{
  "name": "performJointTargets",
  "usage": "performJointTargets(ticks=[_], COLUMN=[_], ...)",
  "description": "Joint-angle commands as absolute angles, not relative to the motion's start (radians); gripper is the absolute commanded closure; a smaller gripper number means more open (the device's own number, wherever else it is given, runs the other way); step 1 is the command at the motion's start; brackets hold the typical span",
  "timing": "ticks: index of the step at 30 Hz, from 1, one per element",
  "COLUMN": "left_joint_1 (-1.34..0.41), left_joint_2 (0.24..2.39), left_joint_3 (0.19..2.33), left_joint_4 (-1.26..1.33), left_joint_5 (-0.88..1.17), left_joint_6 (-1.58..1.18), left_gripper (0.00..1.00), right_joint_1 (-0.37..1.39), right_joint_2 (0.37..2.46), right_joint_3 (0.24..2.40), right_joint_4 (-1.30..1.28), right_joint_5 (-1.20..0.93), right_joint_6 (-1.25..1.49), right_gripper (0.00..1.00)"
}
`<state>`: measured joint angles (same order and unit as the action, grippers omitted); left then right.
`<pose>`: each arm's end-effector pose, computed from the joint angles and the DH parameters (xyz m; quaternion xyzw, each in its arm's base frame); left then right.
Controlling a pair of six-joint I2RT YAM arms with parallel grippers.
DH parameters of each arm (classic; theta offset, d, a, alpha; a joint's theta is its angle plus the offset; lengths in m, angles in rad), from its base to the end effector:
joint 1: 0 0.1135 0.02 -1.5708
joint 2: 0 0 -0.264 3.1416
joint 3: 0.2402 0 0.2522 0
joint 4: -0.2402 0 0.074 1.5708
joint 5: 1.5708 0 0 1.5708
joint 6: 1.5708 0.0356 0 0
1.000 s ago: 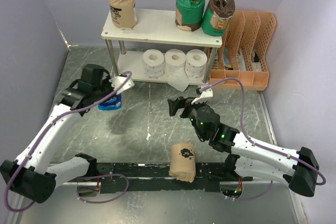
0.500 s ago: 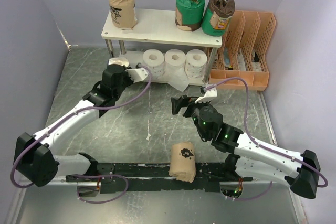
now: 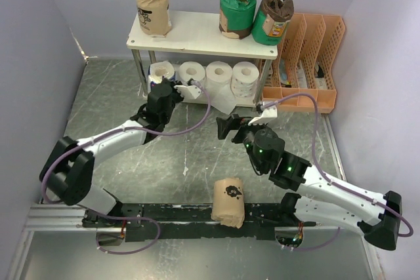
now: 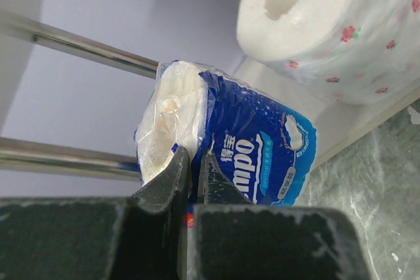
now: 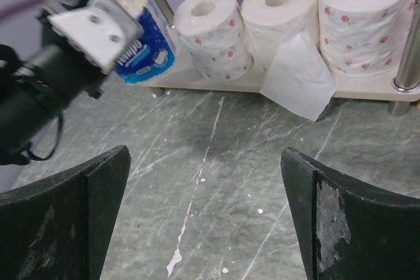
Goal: Place and organize the paper towels onto the shelf
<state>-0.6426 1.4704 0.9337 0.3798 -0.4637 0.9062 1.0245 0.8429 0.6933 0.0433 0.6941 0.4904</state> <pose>0.2811 -0.1906 0.2859 0.4108 0.6333 0.2563 0.6037 0.1215 0.1559 0.3227 0.0348 0.7346 0.2482 0.6306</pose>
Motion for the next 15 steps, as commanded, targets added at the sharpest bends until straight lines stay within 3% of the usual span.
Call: performJointTargets(ticks=[1, 10, 15], left_joint_1=[-0.619, -0.586, -0.58], left_joint_2=[1.541, 1.716, 1.821], left_joint_3=[0.954, 0.969, 1.061], left_joint_4=[0.565, 0.817, 0.814], left_joint_5=[-0.494, -0.467, -0.522], left_joint_6=[0.923, 0.987, 1.001], left_gripper=[0.93, 0.93, 0.93], right_joint_1=[1.018, 1.019, 1.019], right_joint_2=[0.815, 0.8, 0.807], right_joint_3=[0.736, 0.737, 0.744], right_joint_4=[-0.011, -0.025, -0.032], right_joint_5=[0.73, 0.742, 0.748], right_joint_6=[0.499, 0.5, 0.5], right_gripper=[0.02, 0.02, 0.02])
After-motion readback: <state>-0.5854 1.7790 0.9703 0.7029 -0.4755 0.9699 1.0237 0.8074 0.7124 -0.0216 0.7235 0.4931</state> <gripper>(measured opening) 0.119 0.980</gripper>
